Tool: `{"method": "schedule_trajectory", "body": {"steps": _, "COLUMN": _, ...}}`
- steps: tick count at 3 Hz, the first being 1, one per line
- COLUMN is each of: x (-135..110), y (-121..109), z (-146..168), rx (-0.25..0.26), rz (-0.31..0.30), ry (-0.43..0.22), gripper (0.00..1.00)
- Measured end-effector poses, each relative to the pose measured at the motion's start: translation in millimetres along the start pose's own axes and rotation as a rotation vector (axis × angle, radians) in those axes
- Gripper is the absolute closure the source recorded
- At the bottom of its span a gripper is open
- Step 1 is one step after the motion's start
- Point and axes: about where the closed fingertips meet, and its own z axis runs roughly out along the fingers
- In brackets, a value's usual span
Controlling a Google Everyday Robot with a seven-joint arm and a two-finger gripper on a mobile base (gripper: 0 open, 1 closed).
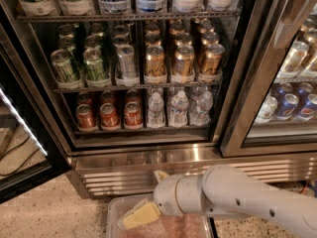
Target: Pick coke can from bottom shelf of fridge
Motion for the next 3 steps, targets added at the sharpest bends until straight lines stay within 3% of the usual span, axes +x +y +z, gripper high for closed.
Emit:
{"method": "schedule_trajectory", "body": {"steps": 1, "x": -9.3, "y": 0.4, "z": 6.8, "rx": 0.045, "rz": -0.017, "ry": -0.029, "gripper": 0.0}}
{"method": "schedule_trajectory", "body": {"steps": 2, "x": -5.2, "y": 0.6, "z": 9.6, "rx": 0.048, "rz": -0.008, "ry": -0.031, "gripper": 0.0}}
{"method": "schedule_trajectory", "body": {"steps": 3, "x": 0.1, "y": -3.8, "z": 37.5, "rx": 0.059, "rz": 0.01, "ry": -0.043, "gripper": 0.0}}
